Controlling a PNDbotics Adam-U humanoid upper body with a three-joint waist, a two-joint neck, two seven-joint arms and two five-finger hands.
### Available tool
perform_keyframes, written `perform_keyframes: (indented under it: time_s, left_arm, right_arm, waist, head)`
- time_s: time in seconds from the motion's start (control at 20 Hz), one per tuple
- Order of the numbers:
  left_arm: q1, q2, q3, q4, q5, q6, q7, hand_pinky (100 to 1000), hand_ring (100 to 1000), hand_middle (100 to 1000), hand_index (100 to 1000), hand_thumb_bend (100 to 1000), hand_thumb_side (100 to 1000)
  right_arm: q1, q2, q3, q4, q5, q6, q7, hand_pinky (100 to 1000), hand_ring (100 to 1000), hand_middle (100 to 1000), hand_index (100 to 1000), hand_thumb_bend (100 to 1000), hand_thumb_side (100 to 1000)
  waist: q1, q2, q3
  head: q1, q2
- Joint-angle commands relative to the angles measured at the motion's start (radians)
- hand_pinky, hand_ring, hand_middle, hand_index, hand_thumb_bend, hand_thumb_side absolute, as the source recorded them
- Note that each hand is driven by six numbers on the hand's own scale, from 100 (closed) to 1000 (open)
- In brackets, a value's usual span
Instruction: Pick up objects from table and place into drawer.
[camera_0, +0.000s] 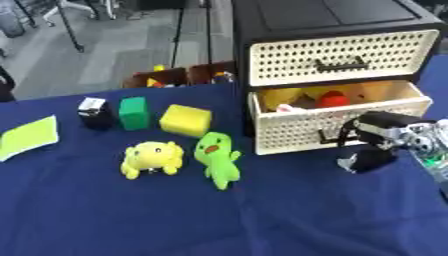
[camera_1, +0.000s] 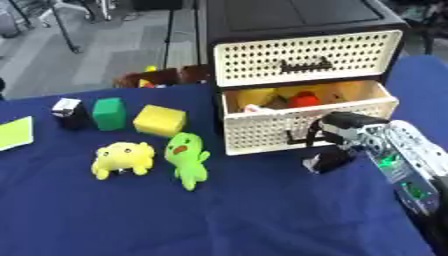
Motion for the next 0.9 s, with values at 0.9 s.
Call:
perform_keyframes:
  time_s: [0.9]
  left_arm:
    - [-0.01,0.025,0.012,-0.018,-0.003,-0.011,0.018,723,804,823,888,224,1000]
  right_arm:
    - [0.184,-0.064,-0.06,-0.32,0.065,0.031,0.014,100,191,100,723,187,482]
  waist:
    - [-0.001,-0.026,-0.021]
  head:
    - [0.017,-0.021]
